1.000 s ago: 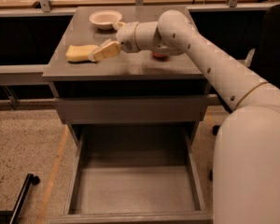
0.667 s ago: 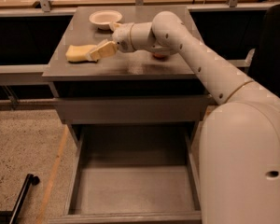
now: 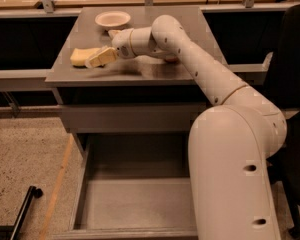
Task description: Place sponge into middle drawer
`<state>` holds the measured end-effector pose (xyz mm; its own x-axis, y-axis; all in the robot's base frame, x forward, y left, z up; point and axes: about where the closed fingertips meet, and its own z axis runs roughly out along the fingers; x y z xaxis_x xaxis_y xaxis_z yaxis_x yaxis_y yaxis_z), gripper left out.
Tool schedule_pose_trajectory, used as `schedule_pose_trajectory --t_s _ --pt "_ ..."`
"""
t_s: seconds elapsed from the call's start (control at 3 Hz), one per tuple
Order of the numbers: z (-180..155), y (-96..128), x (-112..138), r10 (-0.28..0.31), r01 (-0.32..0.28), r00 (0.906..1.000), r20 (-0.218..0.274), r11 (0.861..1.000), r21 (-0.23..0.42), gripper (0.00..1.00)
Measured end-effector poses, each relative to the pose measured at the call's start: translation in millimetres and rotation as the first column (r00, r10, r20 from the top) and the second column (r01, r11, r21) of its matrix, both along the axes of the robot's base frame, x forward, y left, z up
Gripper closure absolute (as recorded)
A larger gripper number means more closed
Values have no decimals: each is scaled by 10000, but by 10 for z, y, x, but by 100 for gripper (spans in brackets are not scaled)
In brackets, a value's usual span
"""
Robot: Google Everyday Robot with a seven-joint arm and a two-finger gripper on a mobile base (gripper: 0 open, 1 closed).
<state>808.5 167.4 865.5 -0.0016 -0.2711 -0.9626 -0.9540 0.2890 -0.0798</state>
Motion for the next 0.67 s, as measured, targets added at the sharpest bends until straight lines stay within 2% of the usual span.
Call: schedule_pose_trajectory --t_s 0.33,0.67 --pt "-123 159 13 320 -321 9991 -275 9995 -26 0" --pt "-193 268 2 514 -519 9980 -356 9986 -117 19"
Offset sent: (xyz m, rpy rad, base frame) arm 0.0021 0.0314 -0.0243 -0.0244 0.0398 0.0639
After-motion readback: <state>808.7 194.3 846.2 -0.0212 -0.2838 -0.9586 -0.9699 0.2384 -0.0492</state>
